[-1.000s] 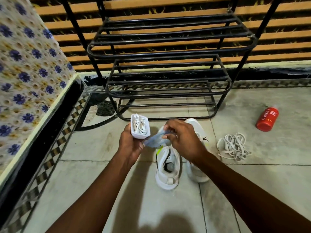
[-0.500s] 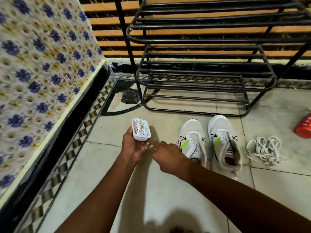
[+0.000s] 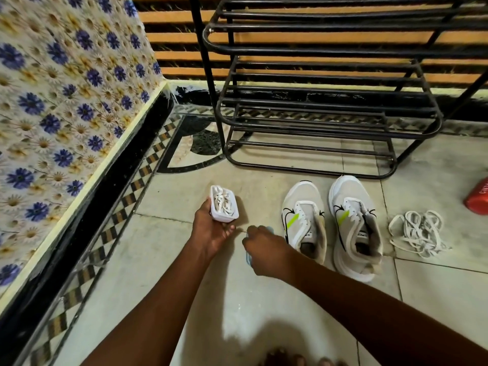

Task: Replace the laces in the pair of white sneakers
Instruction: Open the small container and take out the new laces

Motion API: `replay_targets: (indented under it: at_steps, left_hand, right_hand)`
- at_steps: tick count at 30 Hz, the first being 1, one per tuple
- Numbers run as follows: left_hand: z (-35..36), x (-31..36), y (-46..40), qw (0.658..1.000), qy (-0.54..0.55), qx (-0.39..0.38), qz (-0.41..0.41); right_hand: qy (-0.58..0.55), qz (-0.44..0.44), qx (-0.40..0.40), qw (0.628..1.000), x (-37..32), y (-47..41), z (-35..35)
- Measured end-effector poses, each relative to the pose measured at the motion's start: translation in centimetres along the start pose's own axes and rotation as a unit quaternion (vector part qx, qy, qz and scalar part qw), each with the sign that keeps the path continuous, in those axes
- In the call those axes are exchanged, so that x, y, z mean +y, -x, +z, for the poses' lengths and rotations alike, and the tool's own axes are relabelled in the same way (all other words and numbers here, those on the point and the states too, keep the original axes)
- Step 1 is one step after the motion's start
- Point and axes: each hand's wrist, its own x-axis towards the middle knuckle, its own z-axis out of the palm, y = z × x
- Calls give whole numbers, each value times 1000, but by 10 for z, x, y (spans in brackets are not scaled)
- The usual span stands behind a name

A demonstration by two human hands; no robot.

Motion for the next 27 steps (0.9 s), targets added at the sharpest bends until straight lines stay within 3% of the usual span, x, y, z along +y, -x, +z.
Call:
replay_targets:
  at_steps: [3, 6, 11, 15, 21, 25, 27]
  left_hand:
    - [-1, -1, 2, 1000, 21, -6, 5]
    - [5, -7, 6, 999, 42, -19, 2]
    - [24, -17, 24, 996, 38, -84, -19]
    - [26, -26, 30, 998, 10, -63, -31]
    - [21, -27, 30, 999, -14, -9, -34]
    - [10, -20, 28, 999, 6, 17, -29]
    - [8, -15, 31, 999, 21, 20, -29]
  right_hand:
    - [-164, 52, 134, 976, 15, -9, -9]
    - [-250, 53, 244, 935, 33, -21, -32]
    - [-239, -50, 143, 959, 48, -34, -52]
    - [-223, -52, 182, 956, 45, -37, -52]
    - [-301, 92, 245, 917, 56, -45, -49]
    - [-295, 162, 232, 913, 67, -54, -52]
    - [-325, 220, 223, 892, 73, -64, -47]
